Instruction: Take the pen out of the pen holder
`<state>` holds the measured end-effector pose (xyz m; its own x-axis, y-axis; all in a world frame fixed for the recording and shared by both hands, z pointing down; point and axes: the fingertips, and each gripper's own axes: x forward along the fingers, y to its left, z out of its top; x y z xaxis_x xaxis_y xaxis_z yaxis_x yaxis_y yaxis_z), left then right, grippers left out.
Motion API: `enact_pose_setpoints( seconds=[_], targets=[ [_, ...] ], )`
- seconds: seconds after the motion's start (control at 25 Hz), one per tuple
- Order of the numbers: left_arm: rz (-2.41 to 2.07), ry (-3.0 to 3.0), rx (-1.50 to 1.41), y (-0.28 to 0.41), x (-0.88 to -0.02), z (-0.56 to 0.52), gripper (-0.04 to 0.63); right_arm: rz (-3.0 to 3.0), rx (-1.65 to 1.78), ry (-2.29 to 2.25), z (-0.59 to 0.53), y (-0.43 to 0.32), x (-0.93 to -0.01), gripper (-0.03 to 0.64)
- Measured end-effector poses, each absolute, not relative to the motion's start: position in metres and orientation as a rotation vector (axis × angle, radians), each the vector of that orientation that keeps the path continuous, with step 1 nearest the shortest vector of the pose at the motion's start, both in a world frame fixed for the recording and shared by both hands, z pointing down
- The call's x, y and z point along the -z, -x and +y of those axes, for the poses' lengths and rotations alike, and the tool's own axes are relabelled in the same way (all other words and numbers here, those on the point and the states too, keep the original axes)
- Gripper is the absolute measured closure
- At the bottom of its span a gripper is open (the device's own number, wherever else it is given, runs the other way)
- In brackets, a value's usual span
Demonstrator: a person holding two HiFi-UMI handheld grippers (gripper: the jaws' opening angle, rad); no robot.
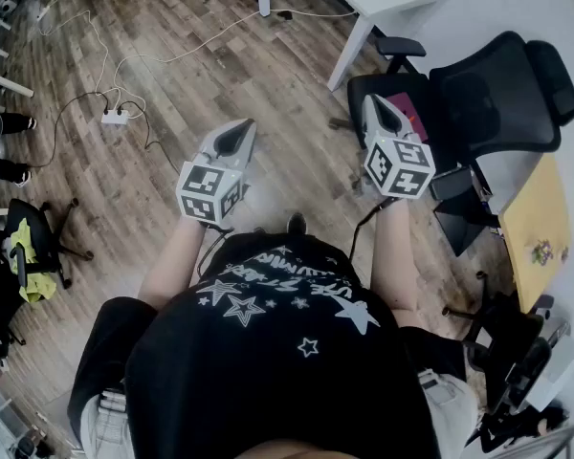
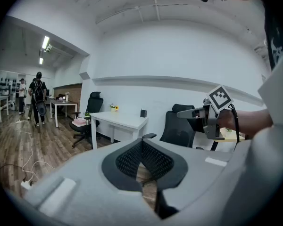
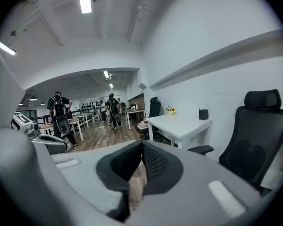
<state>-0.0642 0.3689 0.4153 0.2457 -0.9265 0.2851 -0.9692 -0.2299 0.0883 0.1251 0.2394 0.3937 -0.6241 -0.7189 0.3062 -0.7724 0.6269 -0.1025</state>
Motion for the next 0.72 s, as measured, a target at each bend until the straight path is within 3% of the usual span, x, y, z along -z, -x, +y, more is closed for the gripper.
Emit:
enact_pose_setpoints(
  seconds=[0.72],
  targets=[
    [-1.880, -2.226, -0.265, 0.034, -0.410, 0.336, 0.584, -2.690, -0.364, -1.184, 0.207, -0.165, -0.408, 0.612]
  ],
)
